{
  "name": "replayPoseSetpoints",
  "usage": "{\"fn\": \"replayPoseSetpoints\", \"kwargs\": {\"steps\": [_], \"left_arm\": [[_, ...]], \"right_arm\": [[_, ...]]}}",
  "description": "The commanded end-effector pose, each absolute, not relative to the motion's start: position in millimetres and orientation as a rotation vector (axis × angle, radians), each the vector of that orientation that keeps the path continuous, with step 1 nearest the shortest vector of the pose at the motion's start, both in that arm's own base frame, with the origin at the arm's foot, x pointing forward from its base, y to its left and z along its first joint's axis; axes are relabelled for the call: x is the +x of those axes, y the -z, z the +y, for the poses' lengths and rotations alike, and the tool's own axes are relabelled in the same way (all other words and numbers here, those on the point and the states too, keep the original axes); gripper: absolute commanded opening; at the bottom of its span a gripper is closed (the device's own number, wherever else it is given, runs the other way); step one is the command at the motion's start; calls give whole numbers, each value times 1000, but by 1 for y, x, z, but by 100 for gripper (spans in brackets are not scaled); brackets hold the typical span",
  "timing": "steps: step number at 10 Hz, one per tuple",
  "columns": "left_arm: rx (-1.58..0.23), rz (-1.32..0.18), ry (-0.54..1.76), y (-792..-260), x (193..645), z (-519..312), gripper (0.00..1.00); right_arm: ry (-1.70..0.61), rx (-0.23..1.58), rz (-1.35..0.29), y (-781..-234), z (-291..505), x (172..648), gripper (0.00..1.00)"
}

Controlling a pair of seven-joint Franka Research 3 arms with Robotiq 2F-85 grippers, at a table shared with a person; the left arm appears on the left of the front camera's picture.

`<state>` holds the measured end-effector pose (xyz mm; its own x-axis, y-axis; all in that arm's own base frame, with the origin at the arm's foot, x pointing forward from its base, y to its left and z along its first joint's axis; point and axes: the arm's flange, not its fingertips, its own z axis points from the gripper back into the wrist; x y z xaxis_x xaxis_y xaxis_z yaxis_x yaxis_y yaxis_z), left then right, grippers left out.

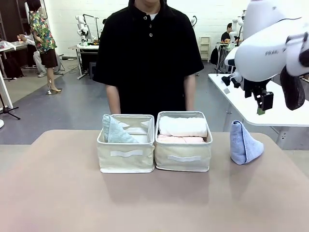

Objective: Sort the towels based on their folding style.
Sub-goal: Pick up another triangle-folded towel from the table and place it in the left Fabric basket.

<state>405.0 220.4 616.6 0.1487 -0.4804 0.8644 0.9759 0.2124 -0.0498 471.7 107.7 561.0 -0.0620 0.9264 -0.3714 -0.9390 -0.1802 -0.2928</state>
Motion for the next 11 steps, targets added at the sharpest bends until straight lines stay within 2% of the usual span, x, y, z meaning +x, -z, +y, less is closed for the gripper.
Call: {"fn": "replayPoseSetpoints", "kwargs": {"steps": [1,2,4,9,10,11], "left_arm": [[-725,-842,1188,-616,402,218,100],[-725,-842,1188,-616,402,218,100],[-725,-842,1188,-616,402,218,100],[-725,-842,1188,-616,402,218,100],[-725,-842,1188,-616,402,218,100],[-725,-842,1188,-616,402,218,100]], "right_arm": [[-1806,-549,110,-556,88,514,100],[-1922,-469,151,-550,81,533,100],[-2035,-303,68,-543,73,560,100],[-2060,-179,105,-498,80,587,100],[-1961,-97,115,-493,81,589,100],[-2058,-231,107,-499,79,578,100]]}}
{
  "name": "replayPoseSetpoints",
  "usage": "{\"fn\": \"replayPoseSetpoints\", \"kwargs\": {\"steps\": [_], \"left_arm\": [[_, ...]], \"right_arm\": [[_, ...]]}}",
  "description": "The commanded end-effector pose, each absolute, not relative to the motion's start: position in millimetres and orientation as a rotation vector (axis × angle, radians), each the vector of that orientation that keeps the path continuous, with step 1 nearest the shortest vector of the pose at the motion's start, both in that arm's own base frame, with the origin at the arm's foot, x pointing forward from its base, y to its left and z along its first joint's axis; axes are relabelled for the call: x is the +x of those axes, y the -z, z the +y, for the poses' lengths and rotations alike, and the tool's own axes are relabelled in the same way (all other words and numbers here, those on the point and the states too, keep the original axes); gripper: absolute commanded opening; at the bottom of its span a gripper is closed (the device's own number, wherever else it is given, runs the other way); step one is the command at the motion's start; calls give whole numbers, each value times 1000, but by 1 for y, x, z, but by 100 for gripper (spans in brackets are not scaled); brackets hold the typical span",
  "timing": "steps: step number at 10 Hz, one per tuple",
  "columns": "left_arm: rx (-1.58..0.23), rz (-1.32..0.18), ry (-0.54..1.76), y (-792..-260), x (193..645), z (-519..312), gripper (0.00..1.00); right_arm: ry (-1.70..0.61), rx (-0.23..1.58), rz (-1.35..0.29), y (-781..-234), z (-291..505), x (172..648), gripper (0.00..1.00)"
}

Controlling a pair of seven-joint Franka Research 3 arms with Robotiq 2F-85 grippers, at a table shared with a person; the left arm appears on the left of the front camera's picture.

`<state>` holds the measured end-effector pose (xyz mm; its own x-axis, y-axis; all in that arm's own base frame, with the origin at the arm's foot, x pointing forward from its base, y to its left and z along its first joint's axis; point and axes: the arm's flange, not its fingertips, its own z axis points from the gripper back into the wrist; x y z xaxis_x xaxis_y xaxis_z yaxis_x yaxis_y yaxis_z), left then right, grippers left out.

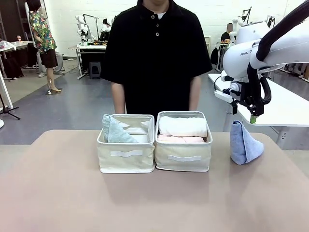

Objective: Sort the towels based on their folding style.
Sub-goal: Pick up another triangle-folded towel from the table and place it in the left Fabric basket.

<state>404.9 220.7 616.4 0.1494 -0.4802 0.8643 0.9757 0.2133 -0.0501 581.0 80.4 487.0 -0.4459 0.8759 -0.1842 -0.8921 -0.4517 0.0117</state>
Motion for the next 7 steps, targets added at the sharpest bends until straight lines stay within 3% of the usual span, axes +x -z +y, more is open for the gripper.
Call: {"fn": "replayPoseSetpoints", "kwargs": {"steps": [1,7], "left_arm": [[-725,-842,1188,-616,402,218,100],[-725,-842,1188,-616,402,218,100]], "right_arm": [[-2058,-231,107,-499,79,578,100],[-2068,-180,63,-491,82,573,100]]}}
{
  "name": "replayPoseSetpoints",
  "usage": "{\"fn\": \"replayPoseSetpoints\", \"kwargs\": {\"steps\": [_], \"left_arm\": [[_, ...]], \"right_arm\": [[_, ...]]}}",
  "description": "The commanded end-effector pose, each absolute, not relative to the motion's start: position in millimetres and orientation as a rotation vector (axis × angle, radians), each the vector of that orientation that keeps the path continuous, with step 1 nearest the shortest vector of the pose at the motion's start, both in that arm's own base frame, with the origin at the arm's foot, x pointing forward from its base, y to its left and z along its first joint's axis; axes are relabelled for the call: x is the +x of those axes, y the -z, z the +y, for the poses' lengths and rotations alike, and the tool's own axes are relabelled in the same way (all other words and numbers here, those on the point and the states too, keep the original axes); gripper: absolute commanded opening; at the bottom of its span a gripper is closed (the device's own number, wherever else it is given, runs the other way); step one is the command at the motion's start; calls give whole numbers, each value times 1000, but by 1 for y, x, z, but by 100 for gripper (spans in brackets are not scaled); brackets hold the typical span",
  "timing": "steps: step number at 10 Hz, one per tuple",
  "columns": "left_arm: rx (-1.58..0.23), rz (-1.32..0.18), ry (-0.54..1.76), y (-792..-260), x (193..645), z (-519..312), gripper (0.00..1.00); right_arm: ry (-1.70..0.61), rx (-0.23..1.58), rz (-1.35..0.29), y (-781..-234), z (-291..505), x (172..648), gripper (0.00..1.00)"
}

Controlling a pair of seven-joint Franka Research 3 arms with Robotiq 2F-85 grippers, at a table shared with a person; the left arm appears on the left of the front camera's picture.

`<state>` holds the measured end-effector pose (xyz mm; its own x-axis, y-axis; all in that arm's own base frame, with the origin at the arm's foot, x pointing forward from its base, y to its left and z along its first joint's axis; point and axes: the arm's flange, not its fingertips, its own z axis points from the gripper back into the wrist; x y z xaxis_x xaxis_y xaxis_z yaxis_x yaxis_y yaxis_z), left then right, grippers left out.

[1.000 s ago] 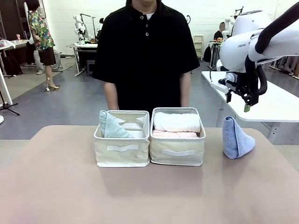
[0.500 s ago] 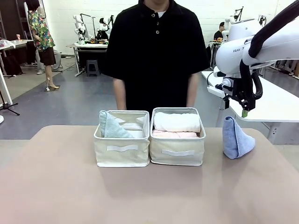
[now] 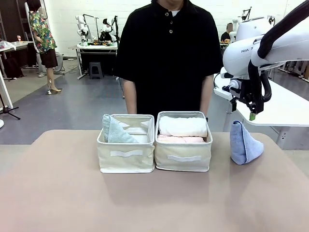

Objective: Sort the towels based on their folding style.
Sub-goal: Pick up another triangle-folded towel from the table and place it in the left Fabric basket.

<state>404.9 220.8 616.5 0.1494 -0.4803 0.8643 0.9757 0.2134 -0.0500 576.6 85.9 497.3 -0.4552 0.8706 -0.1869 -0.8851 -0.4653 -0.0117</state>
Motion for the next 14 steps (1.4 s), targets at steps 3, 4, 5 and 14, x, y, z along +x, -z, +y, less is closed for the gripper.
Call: {"fn": "replayPoseSetpoints", "kwargs": {"steps": [3,4,5,14], "left_arm": [[-725,-842,1188,-616,402,218,100],[-725,-842,1188,-616,402,218,100],[-725,-842,1188,-616,402,218,100],[-725,-842,1188,-616,402,218,100]], "right_arm": [[-2029,-64,144,-480,80,587,100],[-2032,-30,165,-473,81,592,100],[-2043,7,177,-467,82,597,100],[-2108,107,177,-438,87,616,100]]}}
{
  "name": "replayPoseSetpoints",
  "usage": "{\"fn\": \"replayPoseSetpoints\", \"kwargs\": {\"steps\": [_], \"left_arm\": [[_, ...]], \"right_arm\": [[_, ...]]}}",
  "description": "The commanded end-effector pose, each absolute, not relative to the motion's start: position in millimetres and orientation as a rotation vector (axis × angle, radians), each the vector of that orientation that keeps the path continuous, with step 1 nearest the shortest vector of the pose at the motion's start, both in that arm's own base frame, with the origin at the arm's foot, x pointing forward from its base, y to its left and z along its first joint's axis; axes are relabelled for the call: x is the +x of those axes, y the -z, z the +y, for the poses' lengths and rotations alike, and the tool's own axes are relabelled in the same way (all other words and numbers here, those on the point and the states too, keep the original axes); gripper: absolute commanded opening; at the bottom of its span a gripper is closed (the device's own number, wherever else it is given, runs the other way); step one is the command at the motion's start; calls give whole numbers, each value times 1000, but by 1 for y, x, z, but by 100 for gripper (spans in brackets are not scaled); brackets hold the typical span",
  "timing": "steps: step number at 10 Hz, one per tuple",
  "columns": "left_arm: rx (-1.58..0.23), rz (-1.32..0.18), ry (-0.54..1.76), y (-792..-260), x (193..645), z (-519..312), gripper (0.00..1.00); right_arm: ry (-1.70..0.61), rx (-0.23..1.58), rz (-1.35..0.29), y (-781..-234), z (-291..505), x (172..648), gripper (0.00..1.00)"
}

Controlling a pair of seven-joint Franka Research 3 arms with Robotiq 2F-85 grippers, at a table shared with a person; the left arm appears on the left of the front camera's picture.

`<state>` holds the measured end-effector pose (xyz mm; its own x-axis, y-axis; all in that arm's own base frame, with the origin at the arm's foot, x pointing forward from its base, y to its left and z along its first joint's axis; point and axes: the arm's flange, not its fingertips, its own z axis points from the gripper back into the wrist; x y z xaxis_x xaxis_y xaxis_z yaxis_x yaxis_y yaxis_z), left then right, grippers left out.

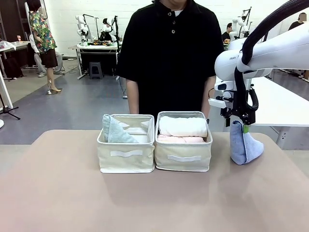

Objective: Sort the towels based on their folding style.
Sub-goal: Pick up another triangle-folded towel from the table and place it in the left Fabric basket.

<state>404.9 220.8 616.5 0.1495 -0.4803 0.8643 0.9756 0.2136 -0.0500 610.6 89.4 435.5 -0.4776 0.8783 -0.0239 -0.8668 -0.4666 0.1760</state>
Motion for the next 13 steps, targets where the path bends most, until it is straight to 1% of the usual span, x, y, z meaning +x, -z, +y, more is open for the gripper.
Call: {"fn": "replayPoseSetpoints", "kwargs": {"steps": [1,2,3,4,5,10,12,13], "left_arm": [[-725,-842,1188,-616,402,218,100],[-725,-842,1188,-616,402,218,100],[-725,-842,1188,-616,402,218,100],[-725,-842,1188,-616,402,218,100],[-725,-842,1188,-616,402,218,100],[-725,-842,1188,-616,402,218,100],[-725,-842,1188,-616,402,218,100],[-725,-842,1188,-616,402,218,100]], "right_arm": [[-2115,107,166,-437,86,616,41],[-2123,110,169,-436,86,616,41],[-2125,112,170,-436,86,616,0],[-2127,113,174,-436,86,616,39],[-2124,129,178,-436,84,618,0],[-2124,121,196,-439,84,618,0],[-2090,67,192,-454,83,612,0],[-2013,70,189,-478,82,601,14]]}}
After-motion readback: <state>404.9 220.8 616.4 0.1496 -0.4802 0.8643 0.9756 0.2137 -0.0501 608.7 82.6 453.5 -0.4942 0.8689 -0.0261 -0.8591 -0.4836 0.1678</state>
